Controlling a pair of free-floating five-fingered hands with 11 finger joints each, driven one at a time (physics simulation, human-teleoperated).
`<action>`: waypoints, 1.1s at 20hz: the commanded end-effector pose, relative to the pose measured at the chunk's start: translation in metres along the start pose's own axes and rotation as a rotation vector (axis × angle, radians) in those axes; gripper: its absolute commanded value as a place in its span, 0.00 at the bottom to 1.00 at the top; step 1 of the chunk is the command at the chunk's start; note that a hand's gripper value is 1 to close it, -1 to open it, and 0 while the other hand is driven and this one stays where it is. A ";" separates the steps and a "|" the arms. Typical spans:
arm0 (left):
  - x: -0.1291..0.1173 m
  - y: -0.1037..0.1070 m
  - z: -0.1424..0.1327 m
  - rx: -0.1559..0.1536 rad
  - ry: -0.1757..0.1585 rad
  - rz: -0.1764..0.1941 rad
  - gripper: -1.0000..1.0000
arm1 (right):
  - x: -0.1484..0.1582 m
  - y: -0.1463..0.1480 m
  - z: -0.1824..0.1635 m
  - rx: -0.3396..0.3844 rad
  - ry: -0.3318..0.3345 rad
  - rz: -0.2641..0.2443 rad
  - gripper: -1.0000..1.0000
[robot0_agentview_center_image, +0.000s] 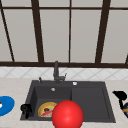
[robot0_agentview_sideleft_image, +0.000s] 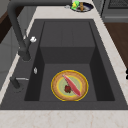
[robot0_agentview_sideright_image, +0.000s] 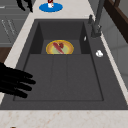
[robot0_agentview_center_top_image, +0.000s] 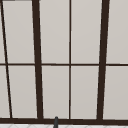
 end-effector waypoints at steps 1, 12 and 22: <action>0.000 0.000 0.000 0.000 0.000 0.000 0.50 | 0.030 -0.006 -0.007 -0.009 0.006 0.019 0.00; 0.000 0.000 0.000 0.000 0.000 0.000 0.50 | 0.113 -0.016 -0.027 -0.004 -0.021 0.026 0.00; 0.000 0.000 0.000 0.000 0.000 0.000 0.50 | 0.175 -0.021 -0.033 -0.002 -0.053 0.062 0.00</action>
